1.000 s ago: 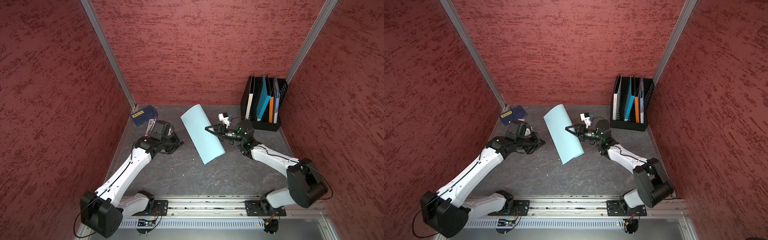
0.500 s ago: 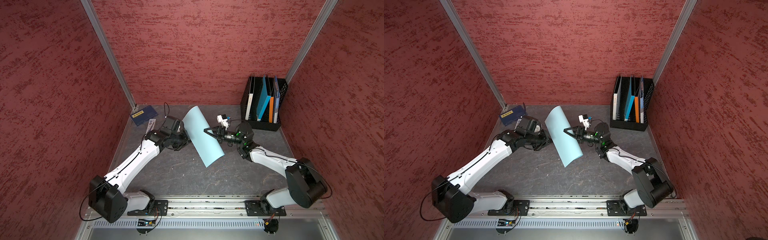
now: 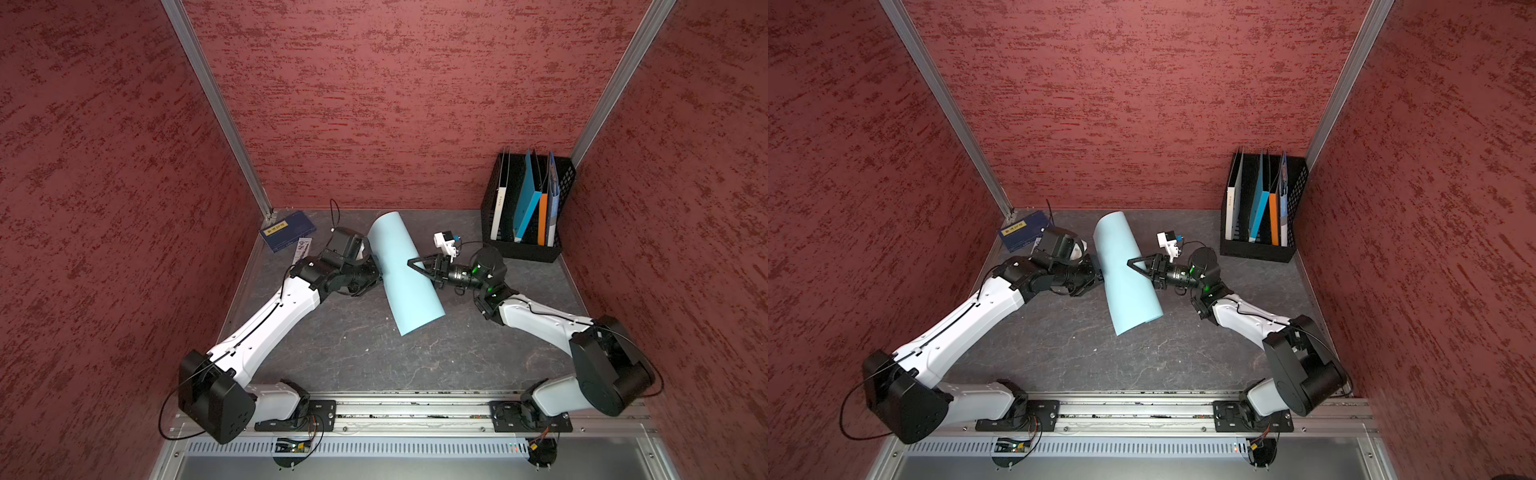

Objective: Fold the rectangular paper in half along the long edge
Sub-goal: Fold the paper.

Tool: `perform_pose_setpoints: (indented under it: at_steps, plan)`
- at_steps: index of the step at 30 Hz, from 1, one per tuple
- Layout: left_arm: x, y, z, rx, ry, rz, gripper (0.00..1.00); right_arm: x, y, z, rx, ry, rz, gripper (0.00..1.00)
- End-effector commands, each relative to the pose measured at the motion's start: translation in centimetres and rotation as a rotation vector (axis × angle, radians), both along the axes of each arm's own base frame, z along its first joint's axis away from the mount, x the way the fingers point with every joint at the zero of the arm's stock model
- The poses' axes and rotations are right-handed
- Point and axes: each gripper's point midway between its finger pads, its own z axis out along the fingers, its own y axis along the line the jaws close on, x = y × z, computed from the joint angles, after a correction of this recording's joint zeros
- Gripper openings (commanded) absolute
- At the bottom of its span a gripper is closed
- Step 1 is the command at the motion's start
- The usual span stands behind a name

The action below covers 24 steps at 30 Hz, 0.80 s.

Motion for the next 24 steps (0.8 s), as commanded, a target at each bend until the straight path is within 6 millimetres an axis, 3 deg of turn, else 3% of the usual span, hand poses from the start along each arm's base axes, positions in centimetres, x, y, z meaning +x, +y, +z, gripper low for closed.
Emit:
perform_pose_setpoints:
  at_steps: [1, 13, 24]
  plan:
    - [0.7, -0.3, 1.1, 0.011, -0.050, -0.020, 0.00, -0.7, -0.2, 0.4, -0.010, -0.024, -0.003, 0.62]
    - [0.5, -0.2, 0.5, 0.021, -0.040, -0.027, 0.00, -1.9, 0.7, 1.2, -0.042, -0.050, 0.031, 0.70]
    - [0.4, -0.2, 0.3, 0.019, -0.033, -0.028, 0.00, -2.0, 1.4, 0.5, -0.056, -0.035, 0.042, 0.64]
